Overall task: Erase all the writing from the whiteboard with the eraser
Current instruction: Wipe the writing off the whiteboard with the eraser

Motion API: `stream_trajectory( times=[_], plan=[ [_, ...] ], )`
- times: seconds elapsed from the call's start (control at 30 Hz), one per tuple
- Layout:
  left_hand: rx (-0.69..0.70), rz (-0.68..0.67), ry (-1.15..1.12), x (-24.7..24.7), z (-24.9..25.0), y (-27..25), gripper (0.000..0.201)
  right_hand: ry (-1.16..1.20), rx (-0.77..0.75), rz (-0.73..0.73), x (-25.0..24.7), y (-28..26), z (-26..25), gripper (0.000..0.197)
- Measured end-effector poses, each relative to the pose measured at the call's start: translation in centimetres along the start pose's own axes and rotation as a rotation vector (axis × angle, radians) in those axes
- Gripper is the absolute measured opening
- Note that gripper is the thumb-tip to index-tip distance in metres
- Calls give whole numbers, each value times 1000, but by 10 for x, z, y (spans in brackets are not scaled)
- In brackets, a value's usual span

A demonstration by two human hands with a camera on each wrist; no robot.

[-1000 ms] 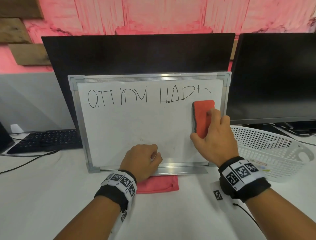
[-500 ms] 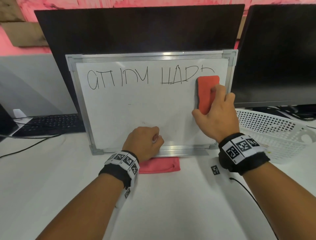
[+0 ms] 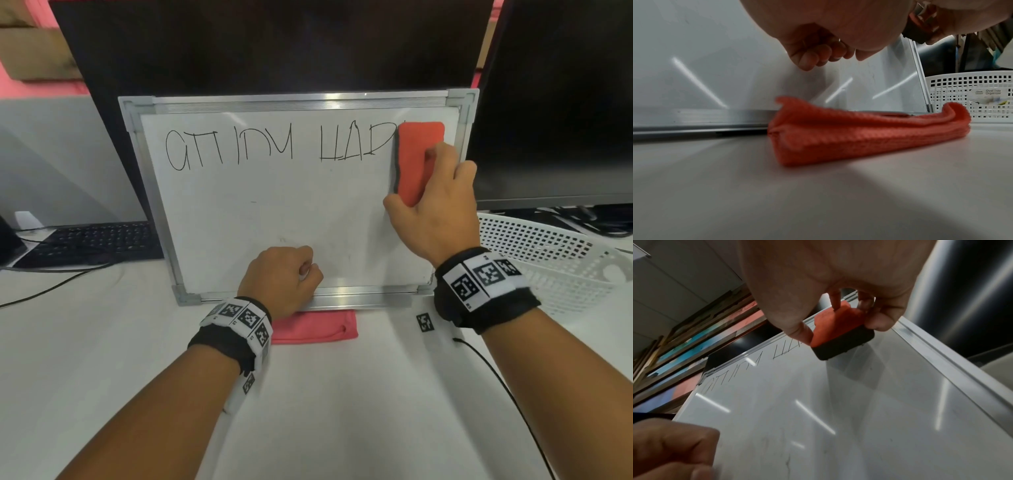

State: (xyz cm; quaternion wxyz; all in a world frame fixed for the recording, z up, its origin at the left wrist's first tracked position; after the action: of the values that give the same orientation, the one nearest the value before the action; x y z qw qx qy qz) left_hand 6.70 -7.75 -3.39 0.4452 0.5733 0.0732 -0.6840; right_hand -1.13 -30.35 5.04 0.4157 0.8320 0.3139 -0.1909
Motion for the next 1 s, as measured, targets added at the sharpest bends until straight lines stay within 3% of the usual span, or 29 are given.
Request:
stream_trajectory(
  times=[1.0],
  plan=[
    [-16, -1, -9, -3, 2, -2, 28, 2, -65, -37, 13, -10, -14, 73]
  ],
)
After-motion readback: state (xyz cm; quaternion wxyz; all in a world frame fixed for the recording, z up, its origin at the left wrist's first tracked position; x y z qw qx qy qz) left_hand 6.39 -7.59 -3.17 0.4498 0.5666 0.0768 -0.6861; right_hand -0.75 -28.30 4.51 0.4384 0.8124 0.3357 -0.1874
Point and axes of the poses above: each hand's wrist, its own y-axis towards the middle knuckle, its own x-axis out of the palm, z = x × y, the point moved 4 cm from there along y, towards the middle knuckle, and after that the axes turned 5 degrees about -z, right-handed, at the moved point
